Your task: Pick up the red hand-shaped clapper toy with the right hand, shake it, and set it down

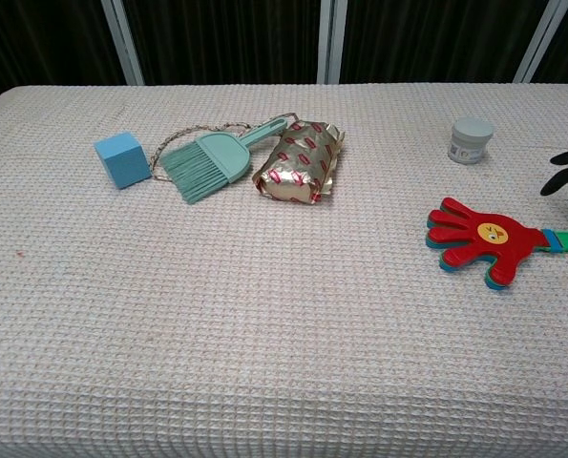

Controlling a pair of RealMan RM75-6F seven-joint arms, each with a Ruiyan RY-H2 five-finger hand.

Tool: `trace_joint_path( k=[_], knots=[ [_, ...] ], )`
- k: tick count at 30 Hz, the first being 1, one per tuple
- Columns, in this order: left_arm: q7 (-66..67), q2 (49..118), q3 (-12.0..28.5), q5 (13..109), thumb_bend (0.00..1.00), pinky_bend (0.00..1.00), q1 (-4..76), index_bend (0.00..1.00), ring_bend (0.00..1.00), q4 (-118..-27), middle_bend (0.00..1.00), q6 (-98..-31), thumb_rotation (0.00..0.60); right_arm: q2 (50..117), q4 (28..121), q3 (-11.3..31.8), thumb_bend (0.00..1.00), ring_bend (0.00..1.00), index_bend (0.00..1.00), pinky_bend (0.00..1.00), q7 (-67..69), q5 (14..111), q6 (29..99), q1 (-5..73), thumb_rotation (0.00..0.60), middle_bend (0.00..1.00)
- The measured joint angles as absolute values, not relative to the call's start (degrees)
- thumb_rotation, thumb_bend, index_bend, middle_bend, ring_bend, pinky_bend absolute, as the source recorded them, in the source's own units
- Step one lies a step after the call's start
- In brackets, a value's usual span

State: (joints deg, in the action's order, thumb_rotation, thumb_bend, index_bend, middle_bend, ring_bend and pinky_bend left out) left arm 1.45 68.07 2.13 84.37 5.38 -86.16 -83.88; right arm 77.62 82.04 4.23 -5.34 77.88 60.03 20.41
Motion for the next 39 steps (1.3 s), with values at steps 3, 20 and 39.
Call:
trace_joint_path(
  k=[3,20,39],
  knots=[
    [1.04,68.14,2.04,84.33,0.20,0.10,5.42,0.06,0.01,-85.81,0.08,-83.58,0.600,78.66,81.61,4.32,0.14,0.00,0.28,0.00,-5.62,77.37,59.43,21.00,0.600,0.00],
    [-0.88,68.32,1.92,84.34,0.20,0.10,5.74,0.06,0.01,-84.86,0.08,-82.62,0.600,81.48,81.20,5.02,0.23,0.00,0.33,0.00,-6.09,73.91,56.67,23.27,0.600,0.00],
    [-1.14,68.85,1.80,84.37,0.20,0.10,5.95,0.06,0.01,-84.35,0.08,-82.13,0.600,82.33,80.39,4.68,0.36,0.00,0.45,0.00,-6.46,72.85,56.71,23.89,0.600,0.00]
  ],
)
